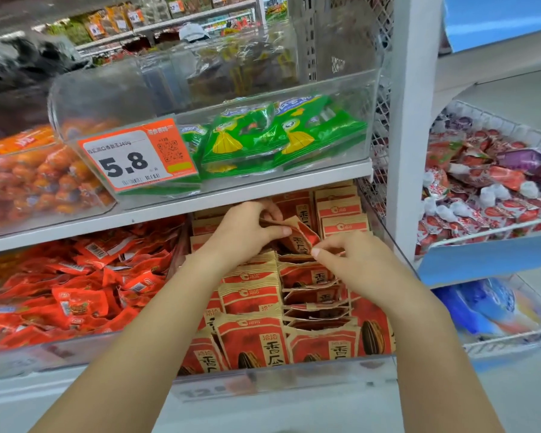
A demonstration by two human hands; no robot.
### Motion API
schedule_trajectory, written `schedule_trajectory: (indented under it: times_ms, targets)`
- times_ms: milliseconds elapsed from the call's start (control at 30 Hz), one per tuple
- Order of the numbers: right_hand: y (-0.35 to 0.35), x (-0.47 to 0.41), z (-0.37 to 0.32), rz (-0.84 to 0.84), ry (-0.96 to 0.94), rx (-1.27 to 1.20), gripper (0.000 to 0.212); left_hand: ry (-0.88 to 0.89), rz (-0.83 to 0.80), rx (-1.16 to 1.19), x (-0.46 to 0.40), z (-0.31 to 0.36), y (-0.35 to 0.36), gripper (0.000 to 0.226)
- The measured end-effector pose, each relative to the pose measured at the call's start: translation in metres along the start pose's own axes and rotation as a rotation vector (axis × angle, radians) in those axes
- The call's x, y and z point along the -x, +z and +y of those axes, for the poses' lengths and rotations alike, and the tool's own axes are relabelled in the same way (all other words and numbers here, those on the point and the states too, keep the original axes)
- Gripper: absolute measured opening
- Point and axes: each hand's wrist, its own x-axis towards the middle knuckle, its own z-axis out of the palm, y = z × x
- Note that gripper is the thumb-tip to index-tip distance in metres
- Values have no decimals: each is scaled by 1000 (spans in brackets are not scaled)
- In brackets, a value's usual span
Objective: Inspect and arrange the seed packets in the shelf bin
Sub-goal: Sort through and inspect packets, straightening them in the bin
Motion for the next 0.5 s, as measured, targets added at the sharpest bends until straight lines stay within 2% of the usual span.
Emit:
schedule_trajectory:
  times_ms: [133, 300, 400, 500]
  targets:
    - [-1, 4, 0, -7, -9, 15, 23, -29, 26, -42, 6, 9, 4, 18]
    - [-3, 5, 2, -38, -19, 35, 28, -13, 322, -71, 21, 12, 14, 24]
    - [-3, 5, 3, -56, -22, 41, 32, -80, 282, -115, 15, 13, 14, 25]
    - [-3, 6, 2, -58, -22, 40, 34, -124, 235, -183, 6, 15, 12, 35]
